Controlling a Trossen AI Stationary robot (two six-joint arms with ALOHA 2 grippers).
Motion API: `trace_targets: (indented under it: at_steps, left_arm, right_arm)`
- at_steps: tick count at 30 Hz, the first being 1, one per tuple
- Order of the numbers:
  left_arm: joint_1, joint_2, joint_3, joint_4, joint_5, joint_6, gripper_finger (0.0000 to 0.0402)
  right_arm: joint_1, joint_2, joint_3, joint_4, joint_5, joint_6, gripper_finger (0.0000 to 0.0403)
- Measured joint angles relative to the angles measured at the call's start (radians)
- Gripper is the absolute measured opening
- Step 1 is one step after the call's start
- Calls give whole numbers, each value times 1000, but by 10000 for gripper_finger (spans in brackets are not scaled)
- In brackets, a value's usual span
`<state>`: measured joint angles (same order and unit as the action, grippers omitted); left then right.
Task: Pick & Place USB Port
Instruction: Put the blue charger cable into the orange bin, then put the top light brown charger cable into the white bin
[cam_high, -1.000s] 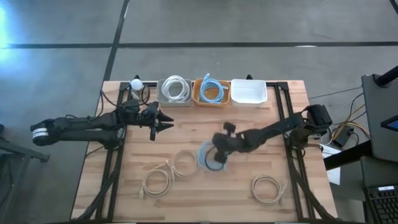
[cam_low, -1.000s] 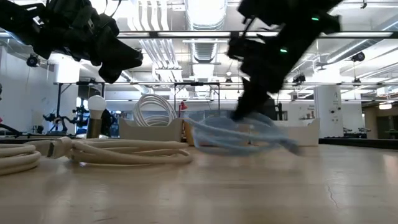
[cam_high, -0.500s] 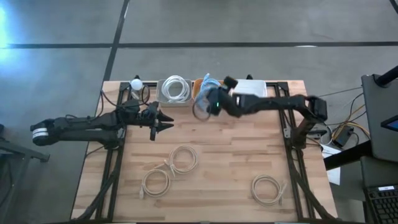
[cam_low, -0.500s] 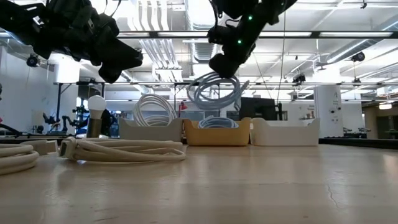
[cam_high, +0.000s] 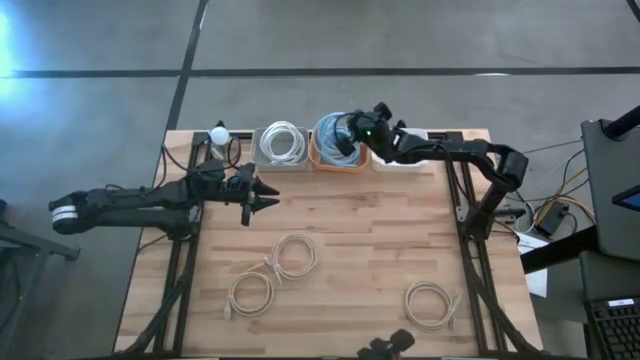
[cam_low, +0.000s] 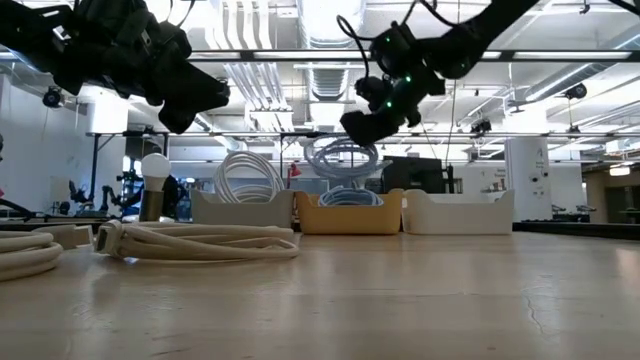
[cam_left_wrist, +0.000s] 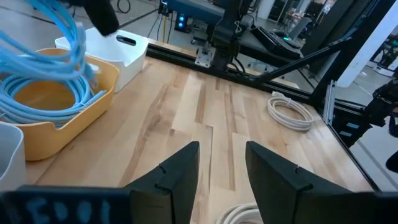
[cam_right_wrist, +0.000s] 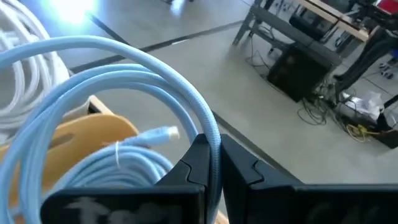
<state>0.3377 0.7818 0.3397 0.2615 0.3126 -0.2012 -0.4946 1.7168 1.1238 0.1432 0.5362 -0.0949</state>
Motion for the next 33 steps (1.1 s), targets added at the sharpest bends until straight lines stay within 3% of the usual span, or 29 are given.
trace_targets:
  at_steps: [8, 21, 33]
  left_arm:
    - [0, 0, 0, 0, 0, 19, 156]
    - [0, 0, 0, 18, -24, 19, 156]
    - [0, 0, 0, 16, -24, 20, 156]
  right_arm:
    - [-9, 0, -125, 112, 21, -65, 15]
    - [-58, 1, -196, 213, 68, -12, 93]
    - [14, 1, -197, 205, -18, 7, 143]
